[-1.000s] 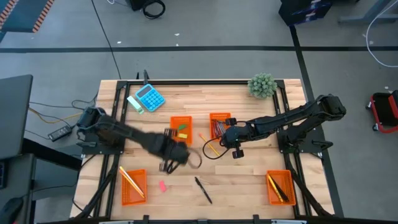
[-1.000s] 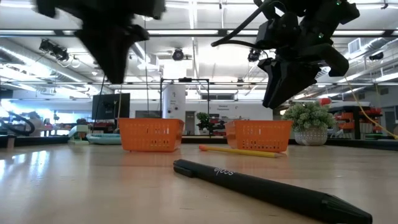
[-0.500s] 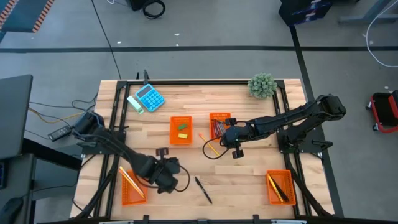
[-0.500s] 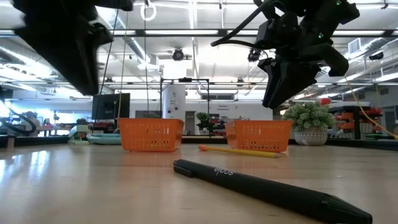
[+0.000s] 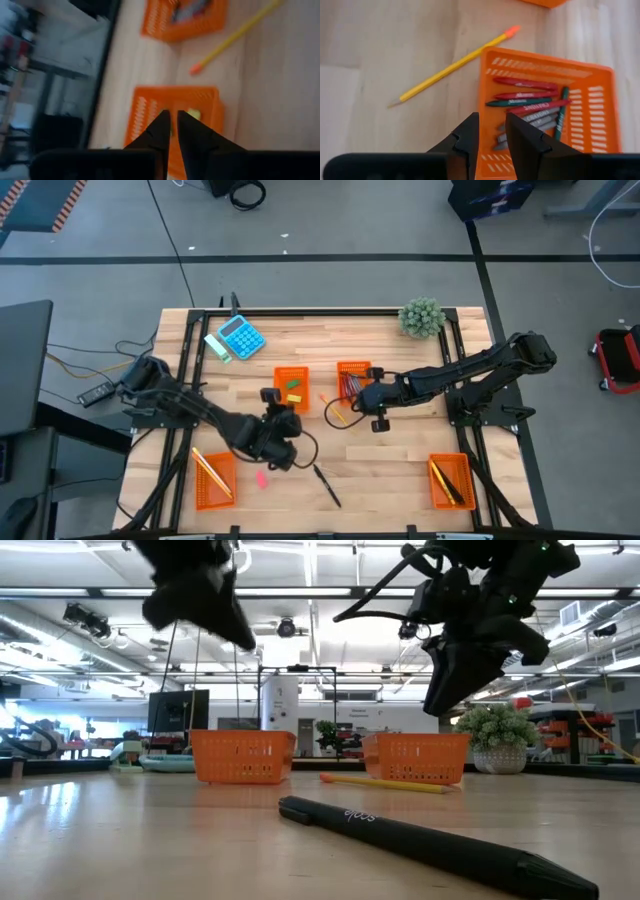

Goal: Sort crayons/erasers/pens/pencils in bins
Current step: Put the yellow pencil into the bottom left orange bin

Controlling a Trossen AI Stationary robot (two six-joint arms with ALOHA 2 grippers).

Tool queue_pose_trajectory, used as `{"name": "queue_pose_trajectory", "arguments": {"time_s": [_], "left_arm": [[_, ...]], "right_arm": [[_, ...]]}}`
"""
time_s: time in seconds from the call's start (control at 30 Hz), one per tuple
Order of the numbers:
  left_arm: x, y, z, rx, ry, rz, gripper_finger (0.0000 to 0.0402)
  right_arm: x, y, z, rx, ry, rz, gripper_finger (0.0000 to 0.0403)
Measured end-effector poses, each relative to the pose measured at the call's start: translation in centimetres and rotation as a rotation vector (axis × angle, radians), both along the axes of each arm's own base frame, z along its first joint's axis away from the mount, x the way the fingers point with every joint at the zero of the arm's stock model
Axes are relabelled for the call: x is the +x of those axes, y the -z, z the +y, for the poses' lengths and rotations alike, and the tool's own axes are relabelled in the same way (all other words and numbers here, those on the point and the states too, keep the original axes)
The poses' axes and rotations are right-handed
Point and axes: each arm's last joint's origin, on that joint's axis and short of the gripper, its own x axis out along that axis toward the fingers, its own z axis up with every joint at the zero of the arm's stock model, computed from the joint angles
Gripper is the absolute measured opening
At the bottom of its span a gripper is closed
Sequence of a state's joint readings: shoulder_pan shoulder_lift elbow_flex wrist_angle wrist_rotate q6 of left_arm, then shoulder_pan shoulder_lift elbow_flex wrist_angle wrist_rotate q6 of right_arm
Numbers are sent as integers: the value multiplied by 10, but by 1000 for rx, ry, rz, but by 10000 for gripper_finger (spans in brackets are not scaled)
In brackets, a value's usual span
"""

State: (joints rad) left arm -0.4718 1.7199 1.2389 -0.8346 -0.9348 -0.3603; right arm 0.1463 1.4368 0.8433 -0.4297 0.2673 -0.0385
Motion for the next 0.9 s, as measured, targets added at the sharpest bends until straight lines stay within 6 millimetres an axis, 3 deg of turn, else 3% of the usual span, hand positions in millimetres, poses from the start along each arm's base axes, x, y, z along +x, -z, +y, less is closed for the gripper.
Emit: {"name": "queue_pose_trajectory", "arguments": {"time_s": [0.23, 0.5, 0.7, 0.8, 0.9], "left_arm": [[4, -36, -19, 188, 17, -151, 24], [20, -58, 7, 219, -10, -105, 30], [-4, -91, 16, 135, -5, -214, 24], [-17, -96, 17, 104, 25, -303, 23], [-24, -86, 15, 39, 139, -385, 23]], "right_arm": [[-1, 1, 2, 69, 92, -10, 102], [-14, 11, 38, 206, 3, 33, 102], [-27, 23, 69, 245, -94, -7, 102], [-31, 25, 77, 215, -123, -10, 102], [-30, 23, 80, 203, -107, -63, 102]]}}
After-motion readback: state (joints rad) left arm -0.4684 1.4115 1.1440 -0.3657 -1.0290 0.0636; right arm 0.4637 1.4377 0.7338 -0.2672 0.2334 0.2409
